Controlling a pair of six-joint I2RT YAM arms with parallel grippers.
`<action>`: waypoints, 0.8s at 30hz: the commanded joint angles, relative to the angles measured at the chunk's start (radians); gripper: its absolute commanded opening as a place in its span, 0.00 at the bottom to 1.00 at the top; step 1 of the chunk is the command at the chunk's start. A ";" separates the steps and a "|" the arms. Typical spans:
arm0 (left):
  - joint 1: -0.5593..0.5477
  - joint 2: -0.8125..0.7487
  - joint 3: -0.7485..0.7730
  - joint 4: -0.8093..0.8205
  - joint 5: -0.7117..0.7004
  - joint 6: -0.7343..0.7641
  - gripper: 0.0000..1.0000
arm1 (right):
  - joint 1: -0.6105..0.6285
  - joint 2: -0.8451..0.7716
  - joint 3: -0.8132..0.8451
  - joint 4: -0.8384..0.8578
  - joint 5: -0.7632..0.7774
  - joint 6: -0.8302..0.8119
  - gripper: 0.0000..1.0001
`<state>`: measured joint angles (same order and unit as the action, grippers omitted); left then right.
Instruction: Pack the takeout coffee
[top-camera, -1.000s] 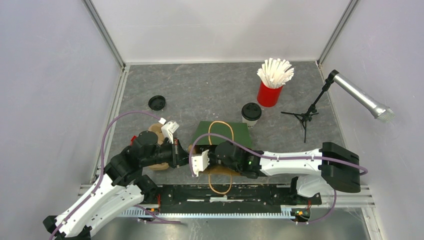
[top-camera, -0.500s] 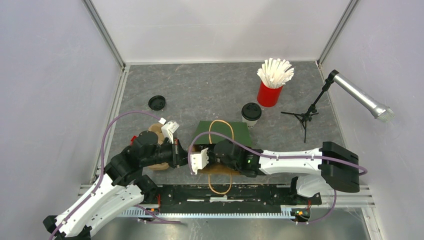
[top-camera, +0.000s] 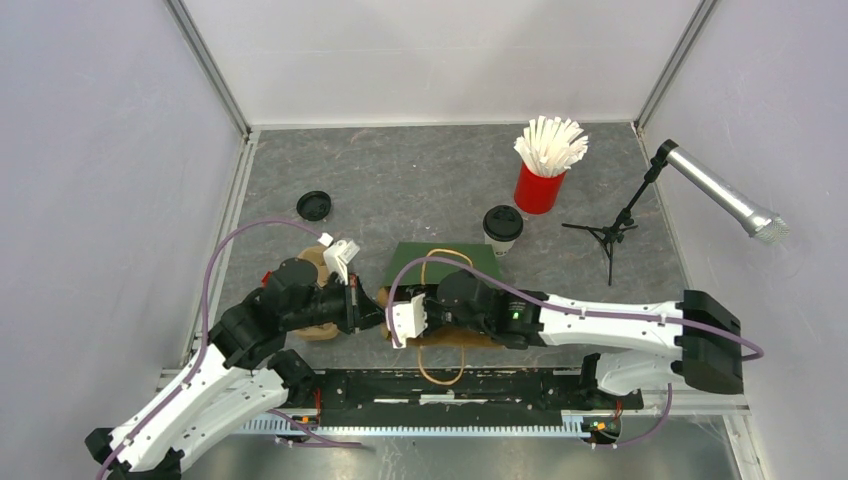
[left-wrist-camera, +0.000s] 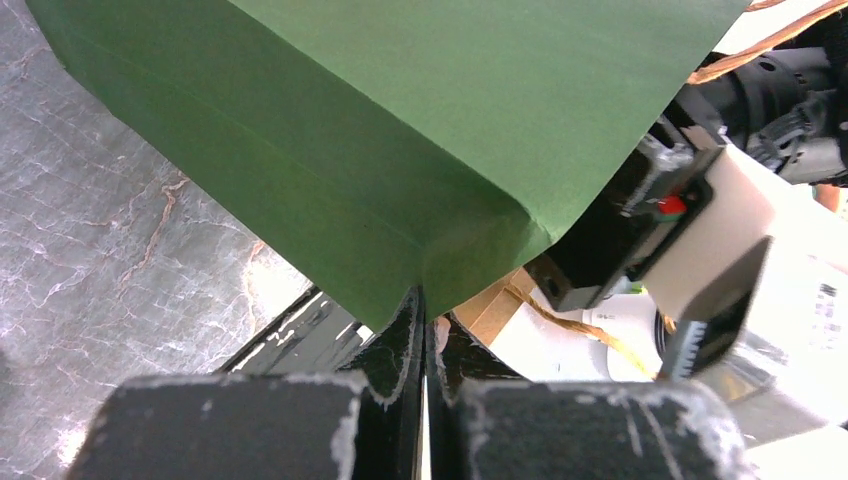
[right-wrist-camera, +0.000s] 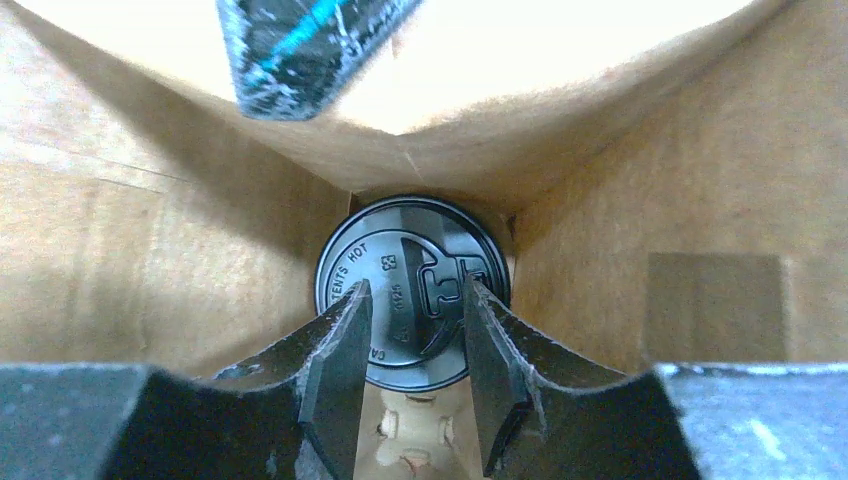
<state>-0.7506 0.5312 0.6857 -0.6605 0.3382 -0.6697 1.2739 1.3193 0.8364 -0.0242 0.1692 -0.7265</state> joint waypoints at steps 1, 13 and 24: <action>-0.004 0.021 0.072 -0.028 -0.023 -0.019 0.02 | 0.008 -0.080 0.087 -0.104 -0.115 0.044 0.46; -0.003 0.087 0.155 -0.146 -0.061 0.055 0.02 | 0.095 -0.114 0.324 -0.306 -0.162 0.130 0.53; -0.003 0.113 0.192 -0.171 -0.072 0.089 0.02 | 0.097 -0.128 0.535 -0.305 -0.058 0.200 0.65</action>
<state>-0.7506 0.6399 0.8341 -0.8288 0.2813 -0.6323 1.3682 1.2098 1.2709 -0.3504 0.0490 -0.5636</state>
